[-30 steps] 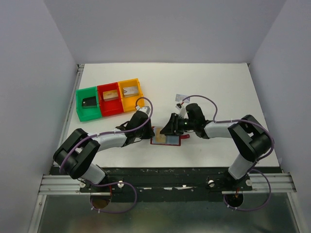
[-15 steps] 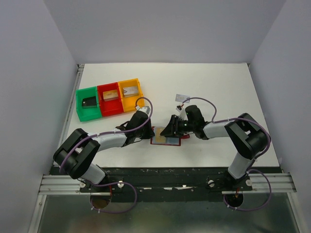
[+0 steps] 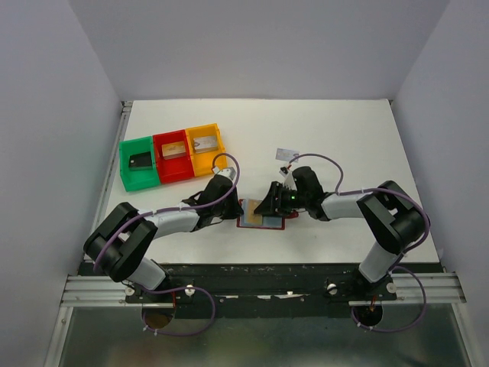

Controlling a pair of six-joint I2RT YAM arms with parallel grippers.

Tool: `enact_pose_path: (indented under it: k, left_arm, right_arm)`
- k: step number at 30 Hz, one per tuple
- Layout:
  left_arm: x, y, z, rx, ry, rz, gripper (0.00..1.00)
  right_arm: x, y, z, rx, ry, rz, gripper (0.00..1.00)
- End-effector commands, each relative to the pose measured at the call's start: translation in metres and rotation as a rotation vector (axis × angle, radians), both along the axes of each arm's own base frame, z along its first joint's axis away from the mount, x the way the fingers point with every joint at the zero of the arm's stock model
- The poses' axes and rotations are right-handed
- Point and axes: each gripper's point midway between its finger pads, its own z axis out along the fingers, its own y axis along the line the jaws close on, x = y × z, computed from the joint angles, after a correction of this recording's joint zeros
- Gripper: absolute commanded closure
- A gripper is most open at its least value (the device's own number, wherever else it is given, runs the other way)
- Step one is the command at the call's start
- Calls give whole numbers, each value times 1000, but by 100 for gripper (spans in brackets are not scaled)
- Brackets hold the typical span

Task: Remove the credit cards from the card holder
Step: Remove the credit card from the card holder.

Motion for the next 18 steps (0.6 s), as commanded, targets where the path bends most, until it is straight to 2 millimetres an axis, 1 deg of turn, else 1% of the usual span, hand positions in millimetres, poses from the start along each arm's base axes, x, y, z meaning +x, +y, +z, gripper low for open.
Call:
enact_pose_path:
  k: [1, 5, 13, 15, 18]
  left_arm:
    - [-7, 4, -8, 19, 18, 1, 100]
    - [-7, 4, -9, 21, 19, 2, 100]
    - [-7, 4, -10, 20, 21, 0, 100]
    - [-7, 4, -10, 20, 23, 1, 100]
    - [-7, 3, -10, 20, 24, 0, 100]
  right_arm:
    - [-2, -6, -6, -39, -4, -13, 43]
    - [-2, -8, -7, -50, -10, -22, 42]
    - [1, -5, 18, 5, -63, -24, 39]
    - [1, -4, 22, 8, -67, -24, 39]
    - [2, -5, 22, -2, -67, -24, 39]
